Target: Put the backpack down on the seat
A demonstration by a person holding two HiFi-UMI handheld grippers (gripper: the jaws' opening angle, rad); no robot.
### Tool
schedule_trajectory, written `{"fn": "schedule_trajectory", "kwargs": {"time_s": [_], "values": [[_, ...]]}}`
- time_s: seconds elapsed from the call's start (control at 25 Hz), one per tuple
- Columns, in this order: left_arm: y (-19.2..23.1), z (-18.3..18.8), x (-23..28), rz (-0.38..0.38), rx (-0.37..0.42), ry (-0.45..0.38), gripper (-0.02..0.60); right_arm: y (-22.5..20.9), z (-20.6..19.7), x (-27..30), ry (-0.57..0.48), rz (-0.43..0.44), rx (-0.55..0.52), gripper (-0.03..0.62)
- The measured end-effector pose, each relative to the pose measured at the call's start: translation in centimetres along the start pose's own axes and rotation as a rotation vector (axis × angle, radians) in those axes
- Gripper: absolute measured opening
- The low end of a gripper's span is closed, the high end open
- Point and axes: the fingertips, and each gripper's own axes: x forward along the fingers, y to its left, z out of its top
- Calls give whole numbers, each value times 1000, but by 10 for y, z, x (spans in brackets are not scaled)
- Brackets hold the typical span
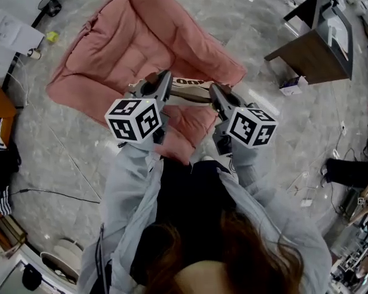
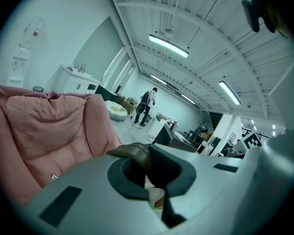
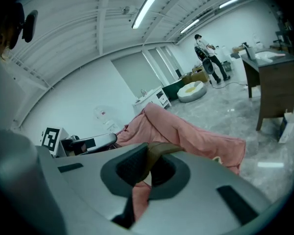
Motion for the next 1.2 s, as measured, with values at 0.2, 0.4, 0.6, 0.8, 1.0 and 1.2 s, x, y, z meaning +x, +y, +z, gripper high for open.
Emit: {"fn": "schedule_trajectory", "kwargs": {"time_s": [0.2, 0.4, 0.6, 0.8, 1.0, 1.2], "values": [[42, -26, -10, 15, -40, 30, 14, 0, -55, 29, 97, -22, 103, 9], [47, -60, -28, 14, -40, 59, 14, -8, -105, 29, 176, -62, 147, 9], [33, -85, -53, 47, -43, 63, 14, -4, -128, 6, 185, -34, 150, 9], [18, -115, -90, 117, -68, 61, 14, 10, -166, -29, 215, 26, 150, 9], [-1, -152, -127, 186, -67, 60, 14, 16, -212, -65, 261, 71, 128, 9], [-10, -194, -168, 259, -112, 59, 14, 22, -253, -91, 312, 113, 113, 9]]}}
